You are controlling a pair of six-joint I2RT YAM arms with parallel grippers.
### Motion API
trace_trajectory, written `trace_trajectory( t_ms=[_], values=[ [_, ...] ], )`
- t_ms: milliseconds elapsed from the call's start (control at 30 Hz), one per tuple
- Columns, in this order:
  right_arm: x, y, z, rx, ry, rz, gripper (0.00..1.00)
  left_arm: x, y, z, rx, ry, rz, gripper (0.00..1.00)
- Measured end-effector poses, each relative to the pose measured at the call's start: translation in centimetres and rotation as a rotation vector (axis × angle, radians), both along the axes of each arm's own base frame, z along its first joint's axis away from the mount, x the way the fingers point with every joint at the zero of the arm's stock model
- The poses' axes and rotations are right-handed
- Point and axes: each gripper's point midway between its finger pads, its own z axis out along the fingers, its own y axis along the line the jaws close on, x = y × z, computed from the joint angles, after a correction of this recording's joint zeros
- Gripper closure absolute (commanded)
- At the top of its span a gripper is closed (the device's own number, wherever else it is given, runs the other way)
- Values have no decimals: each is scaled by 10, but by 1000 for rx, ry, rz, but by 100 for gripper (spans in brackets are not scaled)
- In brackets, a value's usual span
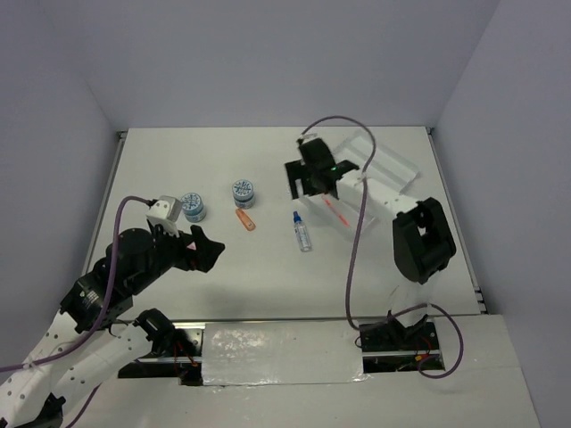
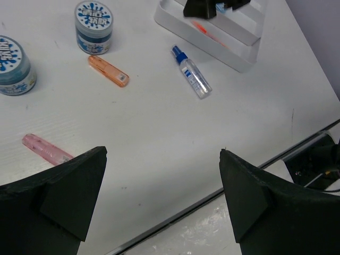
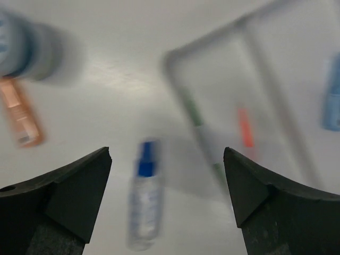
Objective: Sort the stationery into containers
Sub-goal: Place the stationery in the storage box, then pick up the stationery from the center of the board.
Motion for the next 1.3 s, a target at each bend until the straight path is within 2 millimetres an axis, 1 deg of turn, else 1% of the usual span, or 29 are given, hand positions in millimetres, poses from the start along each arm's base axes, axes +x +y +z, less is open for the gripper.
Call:
trace_trajectory(
  t_ms=[33, 100, 167, 233, 267, 333, 367, 433, 533, 633, 767, 833, 867, 933, 1000, 1067, 1100, 1200, 1300],
  values=[
    [-17, 26, 3, 28, -11, 48, 6, 1, 4, 1, 1, -8, 17, 1],
    [-47, 85, 10, 98, -34, 165, 7, 1, 9, 3, -2, -17, 46, 1],
    [-71, 137, 11, 146, -36, 274, 8, 1, 14, 4, -10, -18, 75, 1],
    [-78, 168, 6, 156, -26, 329, 9, 2, 17, 4, -10, -21, 89, 1],
    [-76, 181, 1, 157, -23, 346, 9, 2, 17, 4, -9, -21, 92, 1],
    [-68, 200, -12, 145, -16, 361, 11, 2, 18, 4, -9, -22, 94, 1],
    [-64, 206, -21, 135, -8, 365, 11, 2, 18, 4, -9, -22, 95, 1],
    [-57, 211, -38, 106, 9, 367, 13, 2, 18, 4, -8, -21, 95, 1],
    [-55, 210, -62, 58, 41, 368, 15, 3, 18, 3, -6, -20, 95, 1],
    [-58, 208, -74, 36, 64, 379, 21, 3, 17, 3, -6, -19, 94, 1],
    [-60, 212, -76, 29, 60, 391, 32, 2, 16, 3, -7, -17, 88, 1],
    [-64, 216, -75, 26, 49, 401, 35, 2, 16, 3, -8, -17, 86, 1],
    [-66, 219, -75, 20, 44, 407, 39, 2, 16, 3, -8, -16, 84, 1],
    [-74, 225, -77, 9, 39, 424, 40, 1, 15, 3, -10, -17, 81, 1],
    [-80, 230, -81, -1, 41, 438, 42, 1, 15, 4, -12, -19, 79, 1],
    [-88, 234, -90, -12, 54, 454, 49, 0, 15, 4, -14, -21, 77, 1],
    [-88, 237, -90, -8, 44, 455, 50, 0, 15, 5, -15, -22, 76, 1],
    [-88, 238, -90, -6, 45, 454, 51, 0, 15, 5, -16, -21, 73, 1],
    [-88, 238, -90, -8, 43, 454, 60, 0, 15, 5, -16, -21, 72, 1]
  ],
)
